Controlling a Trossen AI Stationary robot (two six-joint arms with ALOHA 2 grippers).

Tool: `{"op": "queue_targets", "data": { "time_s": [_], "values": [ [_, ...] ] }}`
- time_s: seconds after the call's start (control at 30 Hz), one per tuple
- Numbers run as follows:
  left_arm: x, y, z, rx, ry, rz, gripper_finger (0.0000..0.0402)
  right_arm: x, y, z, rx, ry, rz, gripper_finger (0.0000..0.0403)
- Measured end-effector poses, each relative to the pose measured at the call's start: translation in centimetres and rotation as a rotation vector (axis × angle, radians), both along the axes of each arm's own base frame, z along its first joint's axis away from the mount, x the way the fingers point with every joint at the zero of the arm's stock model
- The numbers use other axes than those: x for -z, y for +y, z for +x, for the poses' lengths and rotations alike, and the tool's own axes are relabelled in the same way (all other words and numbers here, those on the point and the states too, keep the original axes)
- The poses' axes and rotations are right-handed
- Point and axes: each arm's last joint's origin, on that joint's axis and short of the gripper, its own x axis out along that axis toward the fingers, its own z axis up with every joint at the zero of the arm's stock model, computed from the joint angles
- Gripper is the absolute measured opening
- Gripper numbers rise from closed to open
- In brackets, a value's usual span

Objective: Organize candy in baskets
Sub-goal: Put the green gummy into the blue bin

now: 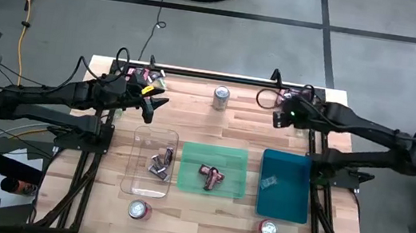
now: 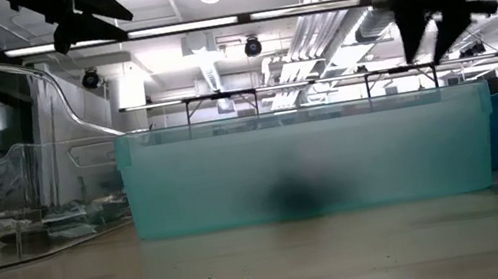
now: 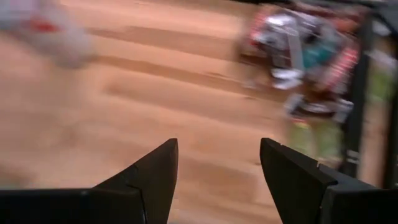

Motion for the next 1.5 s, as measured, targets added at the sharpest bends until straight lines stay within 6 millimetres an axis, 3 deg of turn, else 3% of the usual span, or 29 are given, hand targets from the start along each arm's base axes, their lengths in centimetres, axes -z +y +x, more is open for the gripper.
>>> {"op": "queue_targets", "data": {
  "time_s": [0.23,0.4,0.57,0.73,0.9,1.03,1.2,1.37,1.5],
  "values": [
    [0.0,0.0,0.0,0.000,0.000,0.000,0.0188,5.3,-4.5,-0.6,0.123,0.244,0.150,0.0222],
    [0.0,0.0,0.0,0.000,0.000,0.000,0.0188,8.2,-6.2,-0.3,0.091,0.362,0.226,0.0222],
    [0.0,0.0,0.0,0.001,0.000,0.000,0.0188,10.9,-6.7,-0.8,0.072,0.445,0.301,0.0222],
    [0.0,0.0,0.0,0.001,0.000,0.000,0.0188,13.4,-6.4,-1.8,0.094,0.423,0.346,0.0222],
    [0.0,0.0,0.0,0.001,-0.001,0.000,0.0188,14.5,-5.9,-2.5,0.099,0.417,0.350,0.0206],
    [0.0,0.0,0.0,-0.006,0.000,0.002,0.0188,14.6,-5.8,-2.5,0.084,0.414,0.355,0.0146],
    [0.0,0.0,0.0,-0.013,0.000,0.004,0.0188,13.7,-5.6,-2.0,0.001,0.419,0.326,0.0022],
    [0.0,0.0,0.0,-0.014,0.000,0.004,0.0188,10.1,-5.4,-0.4,-0.115,0.281,0.211,0.0017],
    [0.0,0.0,0.0,-0.024,-0.015,-0.020,0.0188,5.4,-4.0,1.2,-0.373,0.050,0.059,0.0005]
  ]
}}
